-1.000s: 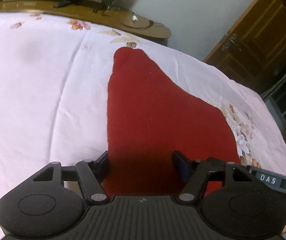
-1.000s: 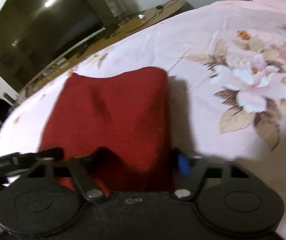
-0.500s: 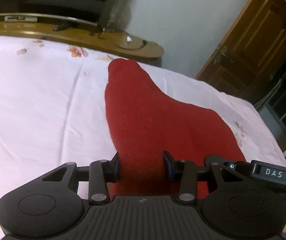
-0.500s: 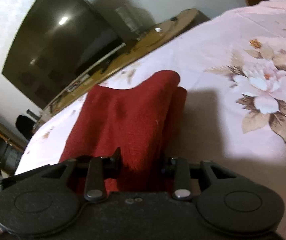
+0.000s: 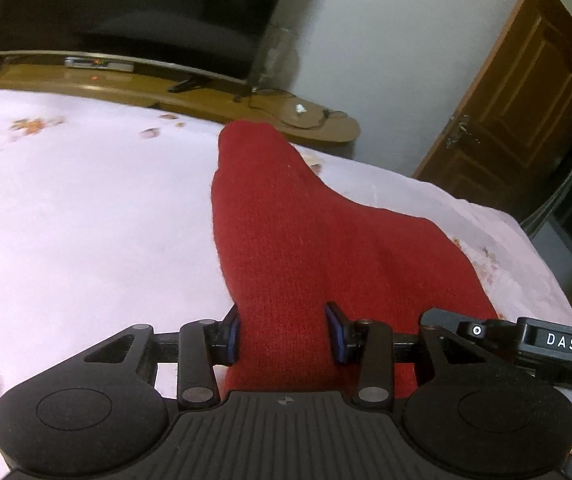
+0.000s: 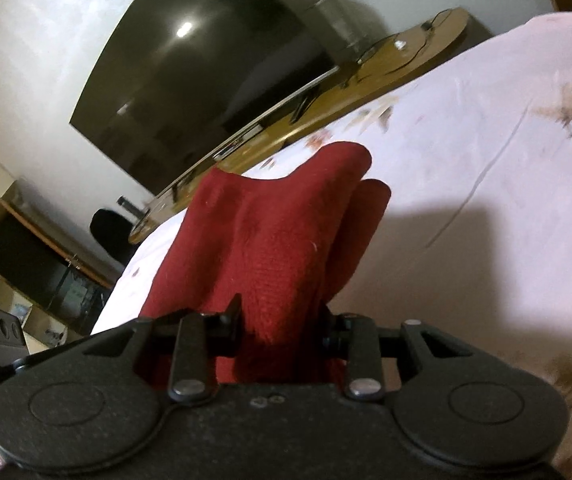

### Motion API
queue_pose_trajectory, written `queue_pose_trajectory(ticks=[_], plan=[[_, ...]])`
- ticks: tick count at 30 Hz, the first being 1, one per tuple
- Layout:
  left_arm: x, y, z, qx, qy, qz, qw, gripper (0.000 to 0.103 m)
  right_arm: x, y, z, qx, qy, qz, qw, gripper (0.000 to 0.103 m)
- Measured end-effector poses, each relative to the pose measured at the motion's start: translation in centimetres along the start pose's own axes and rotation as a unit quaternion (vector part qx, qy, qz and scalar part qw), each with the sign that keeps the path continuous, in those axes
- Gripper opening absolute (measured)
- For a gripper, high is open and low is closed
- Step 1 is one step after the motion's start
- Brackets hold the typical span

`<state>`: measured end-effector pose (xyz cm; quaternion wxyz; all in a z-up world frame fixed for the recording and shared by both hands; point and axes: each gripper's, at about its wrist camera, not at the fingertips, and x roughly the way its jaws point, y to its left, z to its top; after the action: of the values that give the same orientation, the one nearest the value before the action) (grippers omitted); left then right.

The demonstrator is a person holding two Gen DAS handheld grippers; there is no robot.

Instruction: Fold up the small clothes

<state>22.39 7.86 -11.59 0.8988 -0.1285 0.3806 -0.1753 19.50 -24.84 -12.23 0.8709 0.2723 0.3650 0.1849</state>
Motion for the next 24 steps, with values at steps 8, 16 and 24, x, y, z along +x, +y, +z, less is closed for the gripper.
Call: queue_pose_trajectory(ticks=[8, 16, 24], plan=[[-4.7, 5.6, -3.2, -0.011, -0.004, 0.011, 0.9999, 0.041, 1.9, 5.5, -5.2, -0.004, 0.022, -0.002, 1.0, 0.033], [-5.9, 9.8, -5.9, -0.01, 0.004, 0.014, 0.9998, 0.041, 3.8, 8.2, -8.3, -0.013, 0.033, -0.012, 0.999, 0.033], [-3.6, 12.3, -8.2, -0.005, 0.013, 0.022, 0.9997, 0.042, 6.0, 8.3, -10.2, -0.011, 0.045, -0.033, 0.998, 0.033]])
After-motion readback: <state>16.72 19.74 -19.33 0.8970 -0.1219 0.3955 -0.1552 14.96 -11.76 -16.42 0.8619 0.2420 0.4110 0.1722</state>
